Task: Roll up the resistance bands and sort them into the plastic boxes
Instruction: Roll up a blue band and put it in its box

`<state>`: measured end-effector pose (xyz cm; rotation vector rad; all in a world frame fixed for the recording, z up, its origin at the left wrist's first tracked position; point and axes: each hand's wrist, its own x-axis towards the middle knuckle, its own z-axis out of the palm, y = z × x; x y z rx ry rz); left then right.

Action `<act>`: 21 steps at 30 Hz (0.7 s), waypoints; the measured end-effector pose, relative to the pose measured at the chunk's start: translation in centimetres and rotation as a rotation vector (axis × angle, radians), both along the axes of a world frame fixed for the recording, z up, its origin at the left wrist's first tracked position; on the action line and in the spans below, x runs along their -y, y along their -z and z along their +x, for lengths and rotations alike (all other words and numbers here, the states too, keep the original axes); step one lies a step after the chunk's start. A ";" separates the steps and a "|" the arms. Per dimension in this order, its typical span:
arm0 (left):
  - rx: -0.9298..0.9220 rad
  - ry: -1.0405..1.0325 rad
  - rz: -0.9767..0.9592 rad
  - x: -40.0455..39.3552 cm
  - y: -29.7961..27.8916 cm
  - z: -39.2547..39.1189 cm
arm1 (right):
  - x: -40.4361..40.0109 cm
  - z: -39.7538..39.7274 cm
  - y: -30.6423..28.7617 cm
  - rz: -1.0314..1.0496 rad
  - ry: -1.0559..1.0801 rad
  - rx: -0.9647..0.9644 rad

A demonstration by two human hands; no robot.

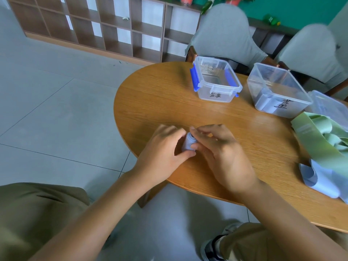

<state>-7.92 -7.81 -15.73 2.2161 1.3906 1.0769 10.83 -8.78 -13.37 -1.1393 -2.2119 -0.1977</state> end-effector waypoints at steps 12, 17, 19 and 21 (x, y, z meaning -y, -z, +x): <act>-0.018 0.011 0.017 -0.1 0.1 -0.1 | 0.5 -0.6 0.6 0.038 -0.029 -0.008; -0.013 0.009 -0.004 0.0 0.0 -0.1 | 0.3 -0.5 0.2 0.059 -0.025 -0.005; -0.022 0.012 0.002 0.1 -0.1 0.0 | 0.6 -0.5 0.1 0.040 -0.020 -0.014; -0.037 0.017 0.013 0.3 -0.1 0.2 | 0.9 -0.6 -0.4 -0.004 -0.010 -0.036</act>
